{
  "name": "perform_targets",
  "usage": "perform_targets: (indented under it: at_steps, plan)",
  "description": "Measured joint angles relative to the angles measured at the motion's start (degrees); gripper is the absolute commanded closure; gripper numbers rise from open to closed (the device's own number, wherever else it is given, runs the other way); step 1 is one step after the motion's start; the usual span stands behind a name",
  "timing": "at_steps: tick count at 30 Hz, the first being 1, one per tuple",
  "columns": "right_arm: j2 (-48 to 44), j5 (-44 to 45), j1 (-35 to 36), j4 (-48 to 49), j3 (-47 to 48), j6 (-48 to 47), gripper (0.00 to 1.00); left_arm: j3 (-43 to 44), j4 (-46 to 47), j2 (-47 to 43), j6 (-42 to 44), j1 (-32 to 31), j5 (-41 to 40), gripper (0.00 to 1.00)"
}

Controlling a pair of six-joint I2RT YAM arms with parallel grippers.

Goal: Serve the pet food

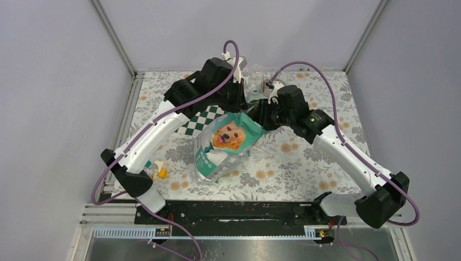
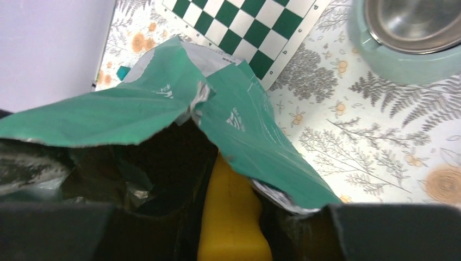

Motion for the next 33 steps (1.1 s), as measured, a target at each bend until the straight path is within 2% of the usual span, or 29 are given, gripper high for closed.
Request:
perform_targets:
  at_steps: [7,12,21,33]
  plan:
    - [-0.20,-9.51,-2.51,14.95,-11.54,7.78,1.00,-2.93,0.26,0.00,0.00,0.02,0.59,1.00]
    - [-1.51,-16.63,-4.81,21.97,-16.57,14.97,1.00,-3.32,-1.09,0.00,0.02,0.00,-0.22,1.00]
    - [-10.73,-21.18,-11.80,22.77,-16.31,23.78,1.00,-3.34,-2.01,-2.03,1.18,0.35,-4.20,1.00]
    - [-15.23,-21.57,-18.01,19.80,-12.81,25.05,1.00,-4.92,-2.78,-6.80,4.35,2.99,-5.99,1.00]
